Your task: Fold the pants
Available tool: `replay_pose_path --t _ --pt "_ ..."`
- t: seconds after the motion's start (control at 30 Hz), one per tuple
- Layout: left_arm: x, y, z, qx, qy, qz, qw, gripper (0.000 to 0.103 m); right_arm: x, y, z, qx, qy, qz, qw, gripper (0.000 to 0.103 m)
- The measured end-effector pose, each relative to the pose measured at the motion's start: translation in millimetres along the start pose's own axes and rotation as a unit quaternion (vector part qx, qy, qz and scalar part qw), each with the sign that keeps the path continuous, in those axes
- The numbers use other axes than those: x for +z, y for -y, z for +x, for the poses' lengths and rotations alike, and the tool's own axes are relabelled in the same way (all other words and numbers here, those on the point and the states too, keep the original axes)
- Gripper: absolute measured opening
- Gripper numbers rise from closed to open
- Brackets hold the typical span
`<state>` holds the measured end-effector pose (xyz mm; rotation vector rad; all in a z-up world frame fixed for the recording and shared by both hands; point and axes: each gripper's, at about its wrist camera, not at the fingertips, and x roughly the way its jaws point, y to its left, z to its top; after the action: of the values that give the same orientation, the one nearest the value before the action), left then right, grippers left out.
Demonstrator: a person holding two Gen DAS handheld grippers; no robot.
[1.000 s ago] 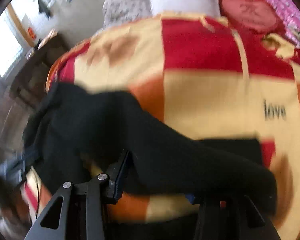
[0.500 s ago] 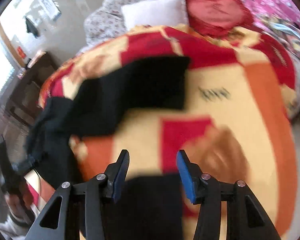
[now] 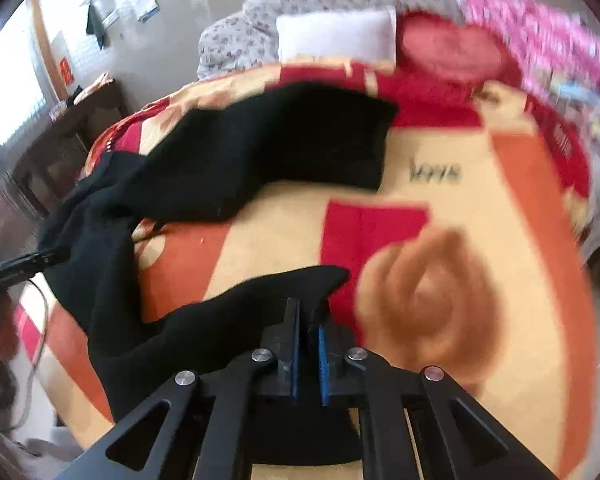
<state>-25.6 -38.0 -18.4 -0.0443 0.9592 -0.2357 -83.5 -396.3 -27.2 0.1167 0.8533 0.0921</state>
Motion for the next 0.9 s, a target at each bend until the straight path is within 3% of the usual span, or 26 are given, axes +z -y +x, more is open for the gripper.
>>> replay_pose_path --t 0.1,0.17,0.37,0.47,0.6,0.67,0.77,0.9 --pt "0.2 -4.2 -2.6 0.001 0.009 -0.011 0.9999 0.035 16.2 15.9 -31.5 -0.067 0.043 -0.005 0.997 0.006" --pt "-1.9 -5.1 1.0 0.003 0.007 -0.013 0.9999 0.035 19.6 27.9 -41.9 -0.08 0.047 0.01 0.996 0.006" --pt "-7.9 -3.2 13.7 0.014 -0.013 -0.002 0.9998 0.035 4.4 44.4 12.0 -0.091 -0.022 0.044 0.995 0.007" --pt "-5.9 -5.7 9.1 0.016 -0.004 0.001 0.9999 0.035 4.1 47.9 13.3 -0.102 -0.028 0.052 0.993 0.011" --pt "-0.9 -8.3 6.1 0.006 0.001 -0.006 1.0 0.035 15.9 35.3 -6.7 -0.127 0.001 0.038 0.991 0.026" --pt "0.7 -7.2 6.8 0.0 0.001 -0.007 1.0 0.037 24.7 26.8 -17.6 -0.119 0.019 0.032 0.992 0.028" --pt "0.3 -6.8 13.7 -0.002 -0.005 -0.008 1.0 0.054 35.0 7.0 -22.2 -0.095 0.027 0.016 0.995 0.031" --pt "-4.0 -7.7 28.1 0.021 -0.01 -0.001 0.9997 0.056 35.3 -20.4 -5.5 -0.041 0.008 -0.001 0.999 0.031"
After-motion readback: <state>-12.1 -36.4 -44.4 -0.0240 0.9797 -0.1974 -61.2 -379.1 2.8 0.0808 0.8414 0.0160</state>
